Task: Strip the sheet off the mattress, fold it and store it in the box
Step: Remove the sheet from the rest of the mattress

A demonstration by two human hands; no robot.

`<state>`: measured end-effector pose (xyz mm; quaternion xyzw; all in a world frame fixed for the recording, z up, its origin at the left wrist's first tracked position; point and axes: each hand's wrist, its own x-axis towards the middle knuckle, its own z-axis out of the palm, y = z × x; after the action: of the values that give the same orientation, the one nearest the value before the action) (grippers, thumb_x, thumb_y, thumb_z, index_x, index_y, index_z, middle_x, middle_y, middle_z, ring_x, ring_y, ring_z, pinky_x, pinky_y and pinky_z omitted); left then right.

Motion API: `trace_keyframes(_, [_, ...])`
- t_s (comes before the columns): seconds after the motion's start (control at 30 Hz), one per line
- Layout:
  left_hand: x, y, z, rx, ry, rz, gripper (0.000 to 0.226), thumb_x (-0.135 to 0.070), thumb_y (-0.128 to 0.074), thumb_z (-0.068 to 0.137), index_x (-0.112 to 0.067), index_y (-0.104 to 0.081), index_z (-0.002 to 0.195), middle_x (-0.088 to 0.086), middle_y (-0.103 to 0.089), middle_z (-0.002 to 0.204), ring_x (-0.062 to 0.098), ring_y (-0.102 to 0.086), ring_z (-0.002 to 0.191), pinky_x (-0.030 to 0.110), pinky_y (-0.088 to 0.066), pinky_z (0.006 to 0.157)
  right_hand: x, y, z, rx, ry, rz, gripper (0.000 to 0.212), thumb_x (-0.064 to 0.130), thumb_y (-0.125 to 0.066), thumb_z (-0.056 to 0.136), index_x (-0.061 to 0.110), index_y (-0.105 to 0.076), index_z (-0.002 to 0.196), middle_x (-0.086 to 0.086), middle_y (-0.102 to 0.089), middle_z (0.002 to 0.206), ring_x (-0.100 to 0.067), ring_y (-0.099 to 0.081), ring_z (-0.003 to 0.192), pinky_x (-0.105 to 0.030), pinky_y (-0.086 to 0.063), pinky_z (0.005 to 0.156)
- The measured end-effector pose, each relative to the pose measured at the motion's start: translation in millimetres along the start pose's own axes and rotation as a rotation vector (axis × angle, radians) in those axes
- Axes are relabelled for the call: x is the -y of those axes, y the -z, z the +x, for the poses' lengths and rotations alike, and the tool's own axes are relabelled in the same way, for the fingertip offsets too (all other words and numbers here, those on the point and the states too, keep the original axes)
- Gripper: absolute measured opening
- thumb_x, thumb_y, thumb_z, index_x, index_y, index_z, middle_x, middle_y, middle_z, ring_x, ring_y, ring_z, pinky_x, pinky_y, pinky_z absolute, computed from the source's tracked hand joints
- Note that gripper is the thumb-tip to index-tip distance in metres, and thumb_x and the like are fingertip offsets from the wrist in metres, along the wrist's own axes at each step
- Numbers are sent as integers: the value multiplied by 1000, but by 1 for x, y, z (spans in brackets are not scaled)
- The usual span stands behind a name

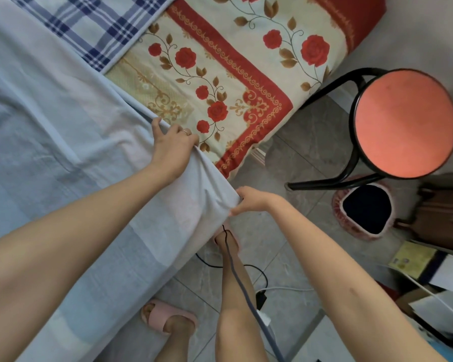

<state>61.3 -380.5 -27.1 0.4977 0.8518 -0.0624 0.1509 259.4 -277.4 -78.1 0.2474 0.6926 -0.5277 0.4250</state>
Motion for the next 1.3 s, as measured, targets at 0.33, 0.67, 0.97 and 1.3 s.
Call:
trace_keyframes(0.33, [0,-5,5,-27,-35,-16,32,-4,-37,93,-18,-60,109,5,-60,110,27,-43,116,42,-10,103,-37,3,-6,9,-62,45,18,27,-62,91,13,-55,102,1,-53,87,-13,-52,66,-23,-44,62])
trace_keyframes(0.67, [-31,-4,-8,236,-352,-40,42,-50,-45,81,-24,-59,111,-3,-58,115,19,-47,113,45,-15,104,-53,-20,-11,-278,109,-697,48,50,-42,96,10,-68,86,-1,-65,100,-21,-51,104,-35,-36,90])
trace_keyframes(0.97, [-72,-22,-19,357,-464,107,22,-20,-48,90,-25,-58,108,-3,-64,107,20,-49,112,45,-17,104,-50,0,-35,46,17,-284,22,14,-66,83,9,-59,103,0,-59,85,-16,-55,74,-25,-42,64])
trace_keyframes(1.3, [-49,-34,-27,45,-777,-83,28,-5,-69,69,-14,-61,93,8,-60,95,27,-60,69,35,-41,68,-65,-26,-45,-85,29,-46,7,4,-56,82,10,-57,79,-4,-52,71,-14,-45,63,-28,-37,58])
